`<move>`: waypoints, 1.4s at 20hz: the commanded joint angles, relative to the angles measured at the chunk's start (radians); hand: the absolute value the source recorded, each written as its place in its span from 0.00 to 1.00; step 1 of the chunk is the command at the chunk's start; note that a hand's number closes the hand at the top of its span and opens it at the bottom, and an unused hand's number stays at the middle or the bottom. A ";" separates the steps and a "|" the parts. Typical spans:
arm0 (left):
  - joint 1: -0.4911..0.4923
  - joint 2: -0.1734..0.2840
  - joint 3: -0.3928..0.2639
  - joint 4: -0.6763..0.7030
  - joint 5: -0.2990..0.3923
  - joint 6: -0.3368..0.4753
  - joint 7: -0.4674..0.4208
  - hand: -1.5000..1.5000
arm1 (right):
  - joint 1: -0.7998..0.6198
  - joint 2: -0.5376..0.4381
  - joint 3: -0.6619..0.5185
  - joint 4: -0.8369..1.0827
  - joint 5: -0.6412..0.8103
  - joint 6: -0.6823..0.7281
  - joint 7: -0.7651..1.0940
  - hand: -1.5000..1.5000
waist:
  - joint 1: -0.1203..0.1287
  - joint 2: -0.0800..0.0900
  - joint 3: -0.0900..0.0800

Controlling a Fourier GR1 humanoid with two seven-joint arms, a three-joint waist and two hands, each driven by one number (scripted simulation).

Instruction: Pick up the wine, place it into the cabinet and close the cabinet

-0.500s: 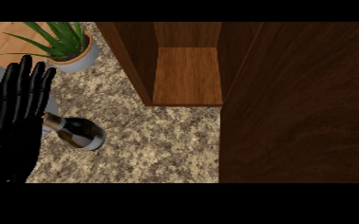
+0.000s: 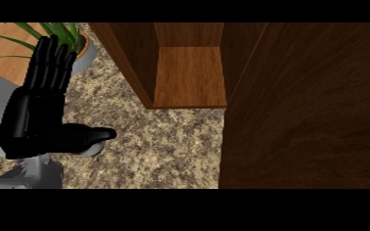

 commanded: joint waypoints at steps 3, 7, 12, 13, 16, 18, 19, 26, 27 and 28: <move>-0.113 -0.061 -0.068 -0.068 -0.045 0.129 0.259 0.00 | 0.088 -0.069 0.041 -0.197 -0.110 0.084 0.139 0.00 | 0.005 -0.001 0.000; -0.126 -0.074 -0.131 -0.112 -0.081 0.182 0.326 0.00 | 0.097 -0.070 0.032 -0.333 -0.144 0.037 0.280 0.00 | 0.010 0.001 -0.001; -0.196 -0.075 -0.169 -0.151 -0.165 0.238 0.443 0.00 | 0.147 -0.068 0.075 -0.356 -0.138 0.062 0.254 0.00 | 0.008 0.001 -0.001; -0.154 -0.075 -0.192 -0.240 -0.183 0.239 0.496 0.00 | 0.183 -0.074 0.114 -0.435 -0.108 0.043 0.303 0.00 | 0.008 -0.003 -0.001; -0.127 -0.075 -0.225 -0.273 -0.191 0.249 0.507 0.00 | 0.186 -0.050 0.147 -0.425 -0.057 0.017 0.309 0.00 | 0.008 -0.002 -0.001; -0.194 -0.075 -0.290 -0.272 -0.241 0.327 0.588 0.00 | 0.165 -0.067 0.110 -0.424 -0.117 0.028 0.318 0.00 | 0.007 -0.002 0.000; -0.216 -0.075 -0.301 -0.303 -0.260 0.337 0.623 0.00 | 0.145 -0.075 0.063 -0.404 -0.134 0.034 0.303 0.00 | 0.009 -0.002 0.000; -0.240 -0.075 -0.311 -0.311 -0.350 0.377 0.711 0.00 | 0.083 -0.051 0.104 -0.441 -0.099 -0.030 0.416 0.00 | 0.010 0.000 -0.001; -0.247 -0.075 -0.346 -0.374 -0.417 0.394 0.789 0.00 | 0.119 -0.048 0.114 -0.452 -0.089 -0.024 0.379 0.00 | 0.010 -0.004 0.000; -0.270 -0.075 -0.282 -0.311 -0.363 0.367 0.722 0.00 | 0.067 -0.042 0.136 -0.428 -0.057 -0.038 0.421 0.00 | 0.010 0.001 -0.001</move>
